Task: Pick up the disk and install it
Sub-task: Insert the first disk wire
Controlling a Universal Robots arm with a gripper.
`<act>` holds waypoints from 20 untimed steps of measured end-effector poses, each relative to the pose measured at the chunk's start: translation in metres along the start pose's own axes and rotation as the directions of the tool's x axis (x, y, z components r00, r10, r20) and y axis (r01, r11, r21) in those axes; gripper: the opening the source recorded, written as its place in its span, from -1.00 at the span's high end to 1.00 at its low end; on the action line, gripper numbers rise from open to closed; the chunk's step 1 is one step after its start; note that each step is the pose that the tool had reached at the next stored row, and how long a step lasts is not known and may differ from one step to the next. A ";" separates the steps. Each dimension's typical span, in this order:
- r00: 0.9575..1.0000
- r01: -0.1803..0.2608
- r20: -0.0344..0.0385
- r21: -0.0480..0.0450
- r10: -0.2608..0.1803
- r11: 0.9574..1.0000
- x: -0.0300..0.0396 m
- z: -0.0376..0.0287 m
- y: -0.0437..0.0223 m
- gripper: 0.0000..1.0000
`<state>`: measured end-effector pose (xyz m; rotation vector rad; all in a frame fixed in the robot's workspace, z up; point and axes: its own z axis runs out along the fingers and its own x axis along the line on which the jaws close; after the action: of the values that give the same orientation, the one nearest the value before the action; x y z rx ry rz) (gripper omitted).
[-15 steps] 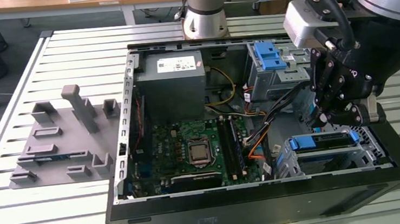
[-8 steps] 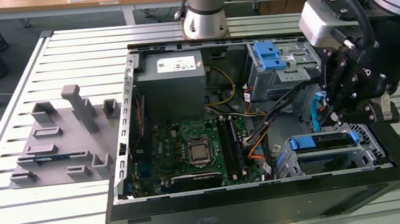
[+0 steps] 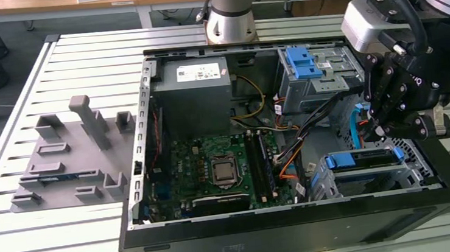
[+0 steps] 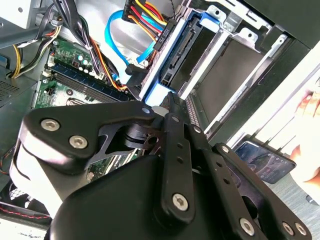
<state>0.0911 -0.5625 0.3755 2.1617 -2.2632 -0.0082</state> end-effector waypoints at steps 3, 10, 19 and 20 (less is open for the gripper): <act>1.000 0.000 0.000 0.000 0.000 1.000 0.0000 0.0000 0.0000 0.79; 1.000 0.000 0.000 0.000 0.000 1.000 -0.0001 0.0009 -0.0019 0.79; 1.000 -0.001 0.000 0.000 0.001 1.000 -0.0117 0.0054 -0.0231 0.79; 1.000 -0.002 0.000 0.000 0.002 1.000 -0.0127 0.0057 -0.0244 0.79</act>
<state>0.1160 -0.5510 0.3694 2.1592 -2.2660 -0.0079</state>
